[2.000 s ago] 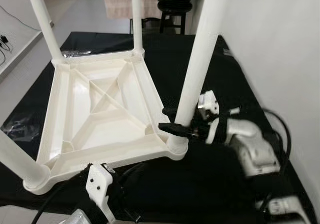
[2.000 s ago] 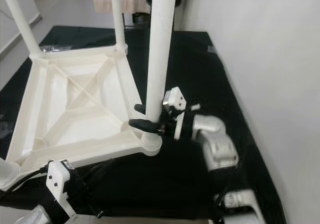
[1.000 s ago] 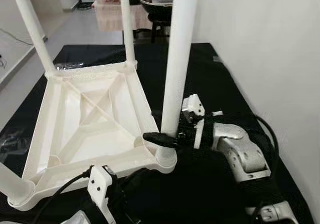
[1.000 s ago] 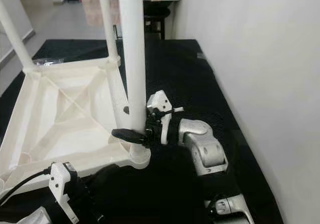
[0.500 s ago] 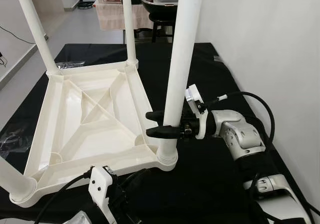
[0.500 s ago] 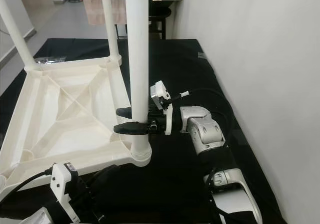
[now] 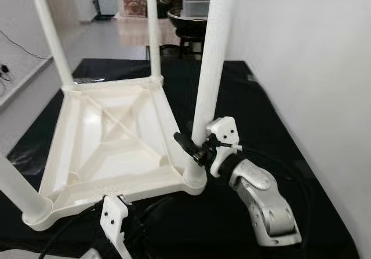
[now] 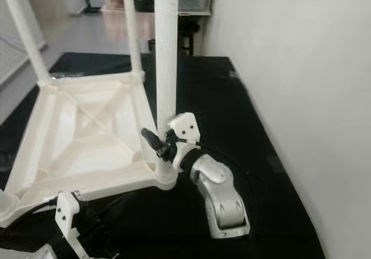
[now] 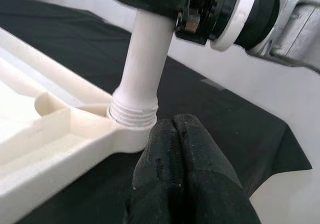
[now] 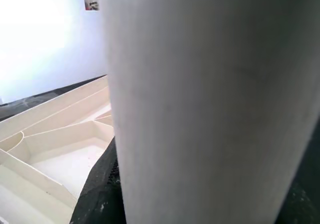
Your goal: Building children table
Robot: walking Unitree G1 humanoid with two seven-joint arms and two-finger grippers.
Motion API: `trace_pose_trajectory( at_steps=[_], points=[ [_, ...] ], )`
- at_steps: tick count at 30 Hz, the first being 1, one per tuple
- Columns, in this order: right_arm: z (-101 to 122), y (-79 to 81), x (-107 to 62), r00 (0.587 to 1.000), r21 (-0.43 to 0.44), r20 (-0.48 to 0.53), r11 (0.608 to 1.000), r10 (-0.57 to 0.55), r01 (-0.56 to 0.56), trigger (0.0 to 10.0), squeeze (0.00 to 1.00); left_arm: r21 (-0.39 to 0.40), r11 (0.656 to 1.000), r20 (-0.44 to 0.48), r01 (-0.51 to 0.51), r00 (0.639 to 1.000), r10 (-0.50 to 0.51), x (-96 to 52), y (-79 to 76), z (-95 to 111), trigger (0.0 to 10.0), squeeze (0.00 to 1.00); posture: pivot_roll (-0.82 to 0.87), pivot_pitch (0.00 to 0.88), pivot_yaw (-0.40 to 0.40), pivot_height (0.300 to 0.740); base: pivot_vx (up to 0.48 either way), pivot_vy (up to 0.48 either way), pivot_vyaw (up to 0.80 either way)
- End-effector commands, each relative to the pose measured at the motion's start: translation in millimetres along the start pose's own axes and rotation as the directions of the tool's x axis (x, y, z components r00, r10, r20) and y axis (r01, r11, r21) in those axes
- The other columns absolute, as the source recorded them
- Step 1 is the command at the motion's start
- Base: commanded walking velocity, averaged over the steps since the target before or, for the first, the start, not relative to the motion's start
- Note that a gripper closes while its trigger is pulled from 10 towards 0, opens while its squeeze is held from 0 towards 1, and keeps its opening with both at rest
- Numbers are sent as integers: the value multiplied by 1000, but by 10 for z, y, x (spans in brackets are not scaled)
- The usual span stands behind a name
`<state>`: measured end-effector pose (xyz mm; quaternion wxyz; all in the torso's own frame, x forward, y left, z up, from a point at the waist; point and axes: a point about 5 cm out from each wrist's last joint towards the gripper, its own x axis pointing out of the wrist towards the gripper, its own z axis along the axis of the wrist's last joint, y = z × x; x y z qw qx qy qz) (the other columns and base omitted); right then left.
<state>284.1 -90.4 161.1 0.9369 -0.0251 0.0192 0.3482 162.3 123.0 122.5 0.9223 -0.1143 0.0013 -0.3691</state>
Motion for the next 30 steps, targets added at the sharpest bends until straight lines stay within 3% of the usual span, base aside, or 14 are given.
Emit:
trace_pose_trajectory(
  at_steps=[1,2,3,6,7,8,9,13,15,21,26,27,28,30],
  points=[
    [-451,17,-23,971,95,-231,995,57,-36,0,0,-1,1000,-9,-1,1000,1,4,23,5,10000,0,30,85,-40,740,0,0,0],
    [-451,17,-23,971,95,-231,995,57,-36,0,0,-1,1000,-9,-1,1000,1,4,23,5,10000,0,30,85,-40,740,0,0,0],
    [-404,-33,31,974,82,-225,997,10,8,10000,0,5,1000,-5,-15,1000,15,10,23,9,10000,0,35,83,-42,740,0,0,0],
    [-317,-51,82,981,85,-192,996,10,6,10000,0,6,1000,-4,-18,1000,18,17,20,10,10000,0,38,80,-44,740,0,0,0],
    [-269,-60,106,985,95,-168,995,36,-20,10000,506,6,1000,-4,-17,1000,17,20,20,10,10000,0,39,78,-44,740,0,0,0],
    [-269,-60,106,985,95,-168,995,36,-20,10000,506,6,1000,-4,-17,1000,17,20,20,10,10000,0,39,78,-44,740,0,0,0],
    [-196,-43,122,988,101,-131,992,84,-71,10000,1000,4,1000,-4,-15,1000,15,23,19,10,10000,0,39,78,-44,740,0,0,0],
    [128,16,82,894,-5,-1,894,447,-447,10000,1000,-3,1000,-6,-11,1000,11,38,26,6,10000,0,42,71,-41,740,0,0,0],
    [233,-46,63,801,-70,-10,799,598,-597,10000,0,-5,1000,-6,-11,1000,11,45,31,4,10000,0,43,65,-43,740,0,0,0],
    [286,-255,194,704,-50,-54,702,708,-710,10000,0,-2,1000,-9,-15,1000,15,52,49,-7,10000,0,62,51,-47,740,0,0,0],
    [322,-384,303,703,0,-30,704,710,-711,10000,0,1,1000,-13,-20,1000,20,49,59,-17,10000,0,72,43,-46,740,0,0,0],
    [321,-410,309,697,15,-26,697,717,-717,6118,0,1,1000,-14,-20,1000,20,47,61,-20,10000,0,72,43,-44,740,0,0,0],
    [321,-410,309,697,15,-26,697,717,-717,6118,0,1,1000,-14,-20,1000,20,47,61,-20,10000,0,72,43,-44,740,0,0,0],
    [316,-460,290,671,43,-6,671,741,-740,0,0,-1,1000,-18,-20,1000,20,42,62,-31,10000,0,79,40,-45,740,0,0,0]
  ],
)
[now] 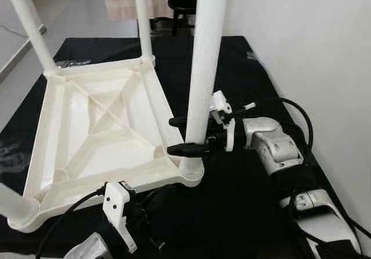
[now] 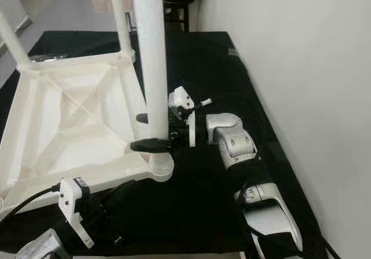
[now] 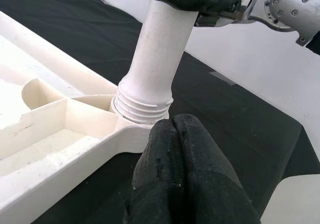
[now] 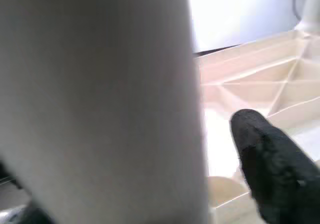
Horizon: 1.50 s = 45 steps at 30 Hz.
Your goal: Building children table
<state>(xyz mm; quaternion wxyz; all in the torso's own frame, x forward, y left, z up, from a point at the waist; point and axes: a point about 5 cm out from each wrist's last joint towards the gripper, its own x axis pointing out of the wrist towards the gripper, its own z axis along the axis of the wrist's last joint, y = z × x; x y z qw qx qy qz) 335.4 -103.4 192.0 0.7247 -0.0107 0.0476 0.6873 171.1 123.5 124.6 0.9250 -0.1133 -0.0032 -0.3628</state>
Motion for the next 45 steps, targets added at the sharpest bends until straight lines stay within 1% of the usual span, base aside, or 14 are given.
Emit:
trace_pose_trajectory(
  at_steps=[1,17,19,21,23,26,31,32,34,35,38,43,44,45],
  points=[
    [7,-12,-9,999,7,16,1000,28,-28,0,0,-7,1000,-27,-7,1000,7,-21,4,-59,10000,0,79,40,-45,740,0,0,0],
    [-313,98,-350,972,-9,-17,972,-234,233,0,0,-18,1000,-37,-7,999,6,-69,-15,-92,10000,0,71,64,-46,740,0,0,0],
    [-446,102,-253,902,41,-30,901,-431,432,0,0,-19,1000,-38,-7,999,7,-83,-12,-89,10000,0,62,72,-47,740,0,0,0],
    [-742,103,-138,562,145,-148,545,-813,826,0,0,-20,1000,-39,-10,999,9,-103,1,-82,10000,0,53,76,-39,740,0,0,0],
    [-885,293,8,549,160,-191,526,-814,836,0,0,-20,1000,-42,-5,999,4,-106,1,-80,10000,0,49,87,-31,740,0,0,0],
    [-896,508,251,695,105,-188,689,-694,717,0,0,-24,1000,-52,3,999,-4,-111,13,-86,10000,0,40,83,-12,740,0,0,0],
    [-866,463,222,694,99,-182,689,-697,718,0,0,-29,1000,-53,6,999,-8,-109,15,-92,10000,0,42,82,-23,740,0,0,0],
    [-846,435,229,696,103,-182,690,-695,716,10000,0,-28,1000,-52,3,999,-5,-110,17,-95,10000,0,51,82,-22,740,0,0,0],
    [-809,403,235,696,108,-180,689,-695,717,10000,0,-26,1000,-50,-1,999,0,-112,20,-98,10000,0,54,82,-23,740,0,0,0],
    [-762,372,243,710,123,-162,700,-685,704,10000,816,-24,1000,-49,-4,999,3,-114,22,-101,10000,0,61,81,-25,740,0,0,0],
    [-596,328,263,786,156,-92,770,-612,618,10000,1000,-24,1000,-49,-4,999,3,-110,25,-111,10000,0,70,73,-29,740,0,0,0],
    [-403,291,208,884,91,-22,879,-467,467,10000,1000,-27,1000,-47,-1,999,0,-93,19,-112,10000,0,76,66,-36,740,0,0,0],
    [-325,259,151,927,36,-9,926,-376,376,10000,694,-28,1000,-44,0,999,-1,-81,13,-104,10000,0,78,63,-39,740,0,0,0],
    [-270,204,94,957,7,-14,957,-290,290,10000,0,-28,1000,-41,1,999,-3,-69,4,-96,10000,0,82,60,-45,740,0,0,0]
  ],
)
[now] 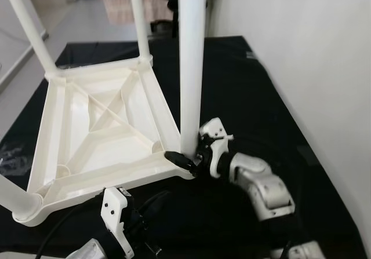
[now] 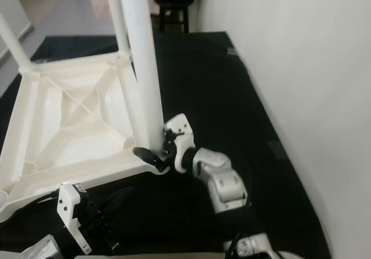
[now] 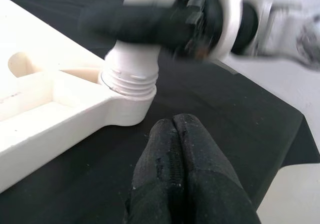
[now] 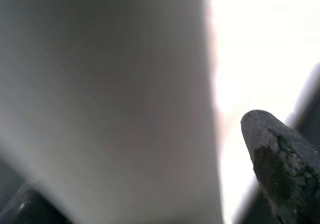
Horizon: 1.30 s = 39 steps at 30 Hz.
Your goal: Building children table
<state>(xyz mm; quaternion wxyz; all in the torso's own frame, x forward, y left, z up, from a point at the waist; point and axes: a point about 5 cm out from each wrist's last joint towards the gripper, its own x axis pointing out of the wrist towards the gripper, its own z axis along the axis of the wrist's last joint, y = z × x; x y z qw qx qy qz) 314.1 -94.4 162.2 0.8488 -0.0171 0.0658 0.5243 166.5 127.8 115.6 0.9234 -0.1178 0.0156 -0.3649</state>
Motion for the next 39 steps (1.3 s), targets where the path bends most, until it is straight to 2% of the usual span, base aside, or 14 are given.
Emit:
trace_pose_trajectory(
  at_steps=[1,9,10,13,14,20,27,29,30,31,32,33,37,39],
  points=[
    [66,-56,-28,986,-37,9,986,165,-165,10000,0,-6,1000,-7,2,1000,-2,10,-21,-9,10000,0,84,60,-46,740,0,0,0],
    [155,-252,51,967,5,28,967,253,-253,10000,0,-3,1000,-4,0,1000,0,30,-45,-3,10000,0,103,54,-56,740,0,0,0],
    [185,-279,69,962,10,37,962,271,-271,4863,0,-1,1000,-4,-1,1000,1,34,-48,-2,10000,0,108,51,-58,740,0,0,0],
    [185,-279,69,962,10,37,962,271,-271,4863,0,-1,1000,-4,-1,1000,1,34,-48,-2,10000,0,108,51,-58,740,0,0,0],
    [243,-300,74,955,10,57,956,291,-292,0,0,0,1000,-3,-2,1000,2,39,-50,-1,10000,0,107,51,-59,740,0,0,0],
    [353,-328,29,936,12,100,940,338,-341,0,0,0,1000,-2,0,1000,0,49,-54,2,10000,0,98,50,-59,740,0,0,0],
    [138,-314,-120,947,-5,95,952,307,-308,0,0,-7,1000,3,3,1000,-3,62,-59,7,10000,0,75,58,-58,740,0,0,0],
    [-87,-215,-114,988,13,51,989,148,-149,0,0,-8,1000,5,1,1000,-1,56,-62,11,10000,0,72,61,-61,740,0,0,0],
    [-267,-165,-38,997,34,-3,997,-72,72,0,0,-7,1000,5,0,1000,0,46,-59,16,10000,0,62,67,-64,740,0,0,0],
    [-267,-165,-38,997,34,-3,997,-72,72,0,0,-7,1000,5,0,1000,0,46,-59,16,10000,0,62,67,-64,740,0,0,0],
    [-441,-150,7,936,53,-68,936,-345,349,0,0,-6,1000,6,-2,1000,2,35,-52,25,10000,0,47,75,-53,740,0,0,0],
    [-710,106,33,891,88,-156,892,-427,443,0,0,-6,1000,6,-2,1000,2,29,-41,36,10000,0,36,85,-42,740,0,0,0],
    [-727,163,35,875,64,-173,881,-452,468,0,0,-13,1000,3,7,1000,-7,32,-27,36,10000,0,26,69,-42,740,0,0,0],
    [-744,125,52,894,60,-185,903,-408,425,0,0,-18,1000,0,17,1000,-17,41,-25,34,10000,0,49,72,-46,740,0,0,0]
  ],
)
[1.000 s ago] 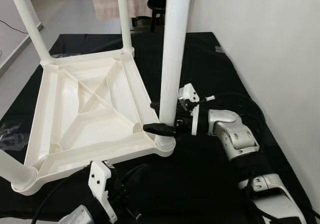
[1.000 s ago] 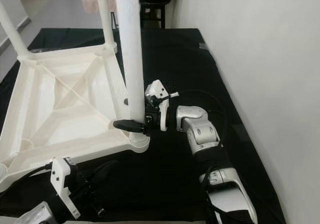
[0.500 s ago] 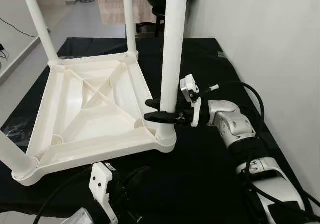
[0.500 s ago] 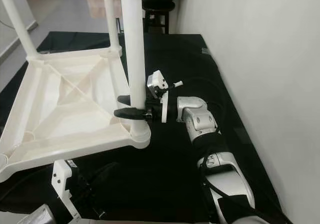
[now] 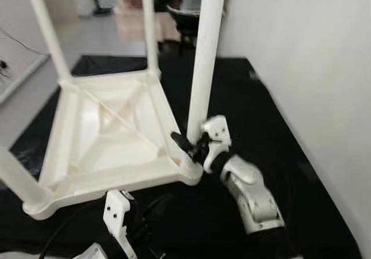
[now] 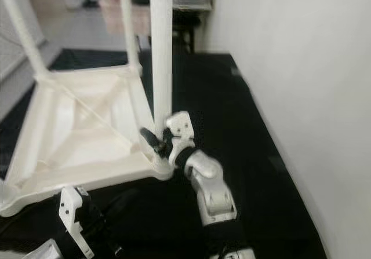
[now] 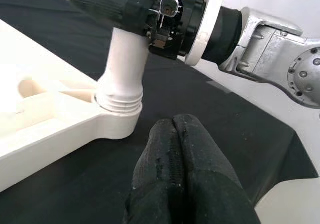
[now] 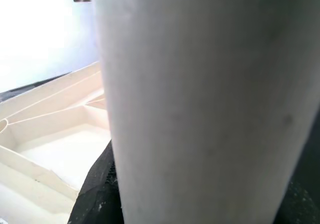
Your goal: Building children table
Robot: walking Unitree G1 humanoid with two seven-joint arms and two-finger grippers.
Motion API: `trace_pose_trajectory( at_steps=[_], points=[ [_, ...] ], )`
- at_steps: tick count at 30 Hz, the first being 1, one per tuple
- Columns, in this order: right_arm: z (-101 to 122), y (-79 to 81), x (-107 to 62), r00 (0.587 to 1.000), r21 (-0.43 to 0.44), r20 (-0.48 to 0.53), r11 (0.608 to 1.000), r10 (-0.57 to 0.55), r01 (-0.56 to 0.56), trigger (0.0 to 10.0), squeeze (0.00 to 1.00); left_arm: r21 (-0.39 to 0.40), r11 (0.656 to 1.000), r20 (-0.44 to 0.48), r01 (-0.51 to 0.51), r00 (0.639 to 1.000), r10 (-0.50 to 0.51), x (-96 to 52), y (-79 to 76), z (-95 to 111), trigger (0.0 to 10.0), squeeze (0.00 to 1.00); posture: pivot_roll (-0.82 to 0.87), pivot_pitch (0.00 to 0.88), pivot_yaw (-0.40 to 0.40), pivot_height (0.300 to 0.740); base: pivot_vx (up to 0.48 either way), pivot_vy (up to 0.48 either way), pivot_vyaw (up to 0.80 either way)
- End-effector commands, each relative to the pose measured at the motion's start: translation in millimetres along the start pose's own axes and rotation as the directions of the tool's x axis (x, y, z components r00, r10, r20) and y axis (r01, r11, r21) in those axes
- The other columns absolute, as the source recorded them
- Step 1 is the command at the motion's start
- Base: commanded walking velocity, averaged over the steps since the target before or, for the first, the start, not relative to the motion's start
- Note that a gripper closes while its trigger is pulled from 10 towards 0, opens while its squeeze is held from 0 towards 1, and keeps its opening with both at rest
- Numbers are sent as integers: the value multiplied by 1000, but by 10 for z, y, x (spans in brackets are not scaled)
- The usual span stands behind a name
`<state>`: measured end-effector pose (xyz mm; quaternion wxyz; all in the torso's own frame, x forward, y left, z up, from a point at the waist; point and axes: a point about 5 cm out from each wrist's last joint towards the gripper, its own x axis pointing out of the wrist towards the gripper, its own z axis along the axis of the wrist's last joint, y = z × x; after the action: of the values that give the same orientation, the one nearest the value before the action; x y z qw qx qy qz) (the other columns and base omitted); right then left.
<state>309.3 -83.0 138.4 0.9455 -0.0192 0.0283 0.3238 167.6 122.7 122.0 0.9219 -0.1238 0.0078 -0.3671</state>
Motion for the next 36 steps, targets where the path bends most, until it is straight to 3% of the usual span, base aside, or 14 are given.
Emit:
trace_pose_trajectory(
  at_steps=[1,6,7,8,9,10,11,18,19,20,26,27,31,36],
  points=[
    [-509,10,-105,967,59,-252,998,18,-3,0,0,-13,1000,-19,9,1000,-9,-7,18,-19,10000,0,49,72,-46,740,0,0,0],
    [-513,83,-126,966,66,-257,998,36,-20,0,0,-3,1000,-18,-8,1000,8,-16,18,-22,10000,0,48,71,-38,740,0,0,0],
    [-492,75,-134,966,75,-258,997,4,16,10000,0,-1,1000,-17,-13,1000,12,-14,18,-22,10000,0,63,69,-41,740,0,0,0],
    [-492,75,-134,966,75,-258,997,4,16,10000,0,-1,1000,-17,-13,1000,12,-14,18,-22,10000,0,63,69,-41,740,0,0,0],
    [-412,73,-108,975,119,-212,992,66,-41,10000,820,-1,1000,-18,-10,1000,10,-8,19,-25,10000,0,64,61,-39,740,0,0,0],
    [-412,73,-108,975,119,-212,992,66,-41,10000,820,-1,1000,-18,-10,1000,10,-8,19,-25,10000,0,64,61,-39,740,0,0,0],
    [-279,81,-74,976,149,-141,978,166,-145,10000,1000,-3,1000,-20,-6,1000,6,-2,21,-28,10000,0,63,59,-39,740,0,0,0],
    [188,-47,-5,882,38,25,882,470,-470,10000,945,-9,1000,-22,-2,1000,2,19,22,-43,10000,0,74,44,-47,740,0,0,0],
    [257,-101,3,835,4,19,835,550,-550,10000,0,-8,1000,-22,-3,1000,3,25,23,-50,10000,0,80,38,-54,740,0,0,0],
    [319,-159,15,790,-21,8,790,613,-613,10000,0,-8,1000,-22,-4,1000,4,29,24,-56,10000,0,87,36,-58,740,0,0,0],
    [387,-261,71,753,-29,-13,752,658,-658,10000,0,-7,1000,-23,-7,1000,7,37,23,-72,10000,0,95,30,-68,740,0,0,0],
    [420,-291,98,738,-25,-13,737,675,-675,2314,0,-7,1000,-23,-9,1000,9,37,23,-80,10000,0,97,27,-71,740,0,0,0],
    [469,-336,118,708,-9,-6,708,706,-706,0,0,-6,1000,-23,-10,1000,10,39,21,-90,10000,0,96,28,-71,740,0,0,0],
    [503,-395,109,693,1,-4,693,721,-721,0,0,-7,1000,-22,-10,1000,10,39,19,-96,10000,0,95,29,-70,740,0,0,0]
  ],
)
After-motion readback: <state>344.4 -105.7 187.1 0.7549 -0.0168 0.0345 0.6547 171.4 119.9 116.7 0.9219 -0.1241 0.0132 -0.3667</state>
